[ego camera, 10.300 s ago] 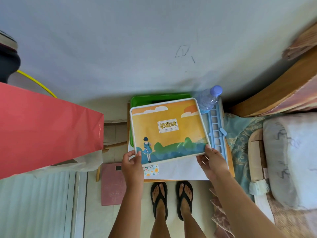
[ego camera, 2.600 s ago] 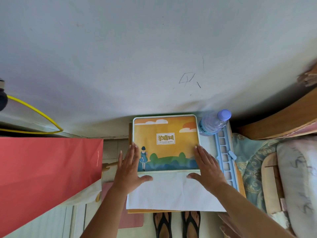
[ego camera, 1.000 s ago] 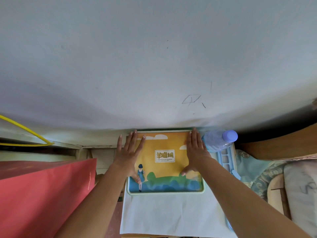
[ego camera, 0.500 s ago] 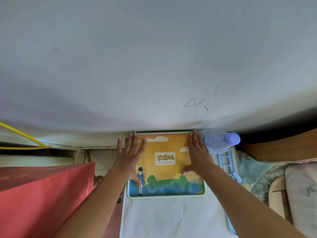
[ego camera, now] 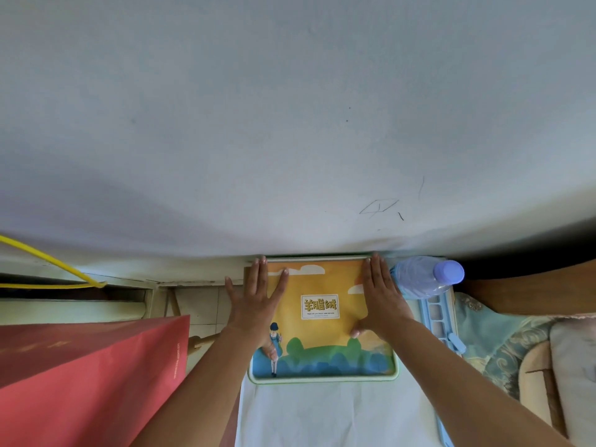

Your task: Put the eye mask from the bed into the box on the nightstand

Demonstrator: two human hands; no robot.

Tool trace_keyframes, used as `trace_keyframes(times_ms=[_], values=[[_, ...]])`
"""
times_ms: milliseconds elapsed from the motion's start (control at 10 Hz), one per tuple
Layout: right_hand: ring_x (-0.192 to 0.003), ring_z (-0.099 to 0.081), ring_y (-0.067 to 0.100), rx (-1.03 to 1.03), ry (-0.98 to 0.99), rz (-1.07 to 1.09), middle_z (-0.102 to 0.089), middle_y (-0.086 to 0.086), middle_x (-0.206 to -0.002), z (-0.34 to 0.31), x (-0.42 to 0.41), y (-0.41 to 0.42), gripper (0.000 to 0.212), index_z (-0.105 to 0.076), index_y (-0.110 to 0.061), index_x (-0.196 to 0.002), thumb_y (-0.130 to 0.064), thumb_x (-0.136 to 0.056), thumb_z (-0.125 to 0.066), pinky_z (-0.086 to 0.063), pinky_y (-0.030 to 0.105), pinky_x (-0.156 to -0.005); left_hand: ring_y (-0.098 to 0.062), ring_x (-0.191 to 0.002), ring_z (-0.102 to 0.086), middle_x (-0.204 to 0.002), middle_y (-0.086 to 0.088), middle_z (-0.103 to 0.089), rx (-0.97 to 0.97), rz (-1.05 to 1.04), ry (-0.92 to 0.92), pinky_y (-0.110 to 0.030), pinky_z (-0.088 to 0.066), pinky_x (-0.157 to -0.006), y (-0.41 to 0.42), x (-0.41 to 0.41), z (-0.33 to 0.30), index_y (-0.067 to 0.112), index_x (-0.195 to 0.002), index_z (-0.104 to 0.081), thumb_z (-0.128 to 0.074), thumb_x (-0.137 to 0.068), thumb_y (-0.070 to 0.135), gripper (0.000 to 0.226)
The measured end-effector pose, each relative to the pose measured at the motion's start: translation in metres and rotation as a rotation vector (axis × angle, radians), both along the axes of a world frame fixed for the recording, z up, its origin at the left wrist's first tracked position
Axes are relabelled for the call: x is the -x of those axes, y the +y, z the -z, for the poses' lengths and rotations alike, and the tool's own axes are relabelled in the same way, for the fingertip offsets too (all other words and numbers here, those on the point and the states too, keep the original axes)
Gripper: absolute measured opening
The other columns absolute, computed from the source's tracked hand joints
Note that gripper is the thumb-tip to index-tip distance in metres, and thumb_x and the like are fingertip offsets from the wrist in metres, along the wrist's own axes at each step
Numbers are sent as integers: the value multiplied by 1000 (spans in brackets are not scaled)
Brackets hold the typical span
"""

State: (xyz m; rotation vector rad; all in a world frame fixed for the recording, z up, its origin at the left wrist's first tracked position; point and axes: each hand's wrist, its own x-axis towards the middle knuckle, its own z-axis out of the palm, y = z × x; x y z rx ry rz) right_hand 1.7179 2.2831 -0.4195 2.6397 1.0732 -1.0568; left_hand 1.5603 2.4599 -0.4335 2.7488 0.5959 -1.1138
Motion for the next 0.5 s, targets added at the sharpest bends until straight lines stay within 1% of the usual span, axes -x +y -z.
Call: trace_keyframes(times_ms=[100,200,300,400,500], values=[[-144,22,33,20,4,-17,27,20,-154,-11,3,0,146,24,3,-142,-51,-59,-82,7,38,-119,-36,-138,32,-146,-21,40,-5,-4,14,-76,-1,-103,-2,0,-7,27,-137,34,-84,-40,59,156],[-145,20,33,20,-27,-38,25,21,-155,-15,4,1,145,23,4,-143,-52,-59,-81,4,40,-120,-36,-138,31,-147,-21,38,-37,23,5,-75,5,-103,-2,1,-10,27,-137,35,-82,-39,62,156],[-145,19,33,9,-41,-40,23,22,-156,-15,5,0,142,20,4,-144,-52,-61,-80,4,40,-121,-38,-142,23,-150,-24,32,-110,86,-62,-72,12,-103,0,7,-11,27,-137,35,-76,-38,71,155],[-145,19,33,1,-50,-59,22,21,-156,-18,12,-4,133,19,2,-145,-50,-68,-76,4,40,-120,-38,-142,20,-150,-26,29,-140,101,-92,-69,16,-103,-2,15,-14,25,-136,36,-73,-42,73,152],[-146,19,32,-38,-37,-85,21,20,-157,-26,29,-13,112,15,-1,-147,-46,-83,-64,2,39,-120,-35,-144,17,-155,-21,21,-130,111,-139,-66,15,-107,-18,25,-24,21,-141,27,-62,-61,73,131]])
